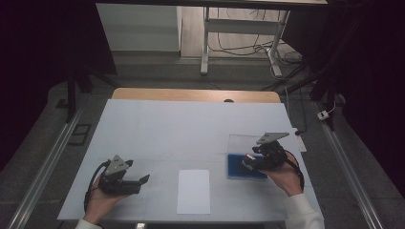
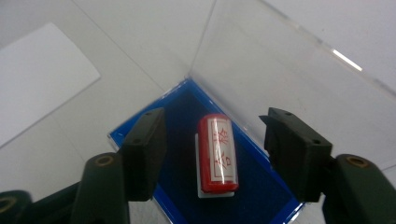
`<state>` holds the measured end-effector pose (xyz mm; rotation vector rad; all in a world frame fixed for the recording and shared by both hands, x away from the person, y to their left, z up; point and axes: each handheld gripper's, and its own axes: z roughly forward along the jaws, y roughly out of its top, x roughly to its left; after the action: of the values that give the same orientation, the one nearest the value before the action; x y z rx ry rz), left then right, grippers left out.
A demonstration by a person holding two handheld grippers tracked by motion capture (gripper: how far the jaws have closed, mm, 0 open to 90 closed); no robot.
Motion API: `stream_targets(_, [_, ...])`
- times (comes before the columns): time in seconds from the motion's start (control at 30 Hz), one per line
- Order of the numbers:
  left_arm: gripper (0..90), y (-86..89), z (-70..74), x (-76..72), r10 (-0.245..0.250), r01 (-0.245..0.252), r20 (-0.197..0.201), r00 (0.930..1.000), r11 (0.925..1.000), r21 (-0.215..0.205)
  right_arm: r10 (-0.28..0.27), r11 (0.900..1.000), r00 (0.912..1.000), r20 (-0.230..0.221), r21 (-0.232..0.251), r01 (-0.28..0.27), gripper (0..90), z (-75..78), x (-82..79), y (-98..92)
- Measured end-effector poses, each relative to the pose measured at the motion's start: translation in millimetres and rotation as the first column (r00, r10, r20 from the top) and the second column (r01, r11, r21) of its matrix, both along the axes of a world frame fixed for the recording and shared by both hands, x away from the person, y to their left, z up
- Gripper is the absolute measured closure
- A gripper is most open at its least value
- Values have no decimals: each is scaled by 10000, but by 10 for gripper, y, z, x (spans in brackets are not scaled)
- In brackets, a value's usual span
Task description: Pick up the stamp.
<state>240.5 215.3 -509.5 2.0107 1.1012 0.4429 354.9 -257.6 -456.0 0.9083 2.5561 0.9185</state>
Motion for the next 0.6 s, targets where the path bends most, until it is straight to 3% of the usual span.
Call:
stream_targets(0.2, [168, 3, -5, 6, -2, 2, -16, 10000, 10000, 26, 10, 9999, 9999, -171, -141, -13, 523, -50, 13, 5])
stream_targets(0.6, [168, -7, -21, 15, -13, 14, -97, 10000, 9999, 136, 67, 9991, 9996, -270, -418, -79, 641, -70, 12, 16])
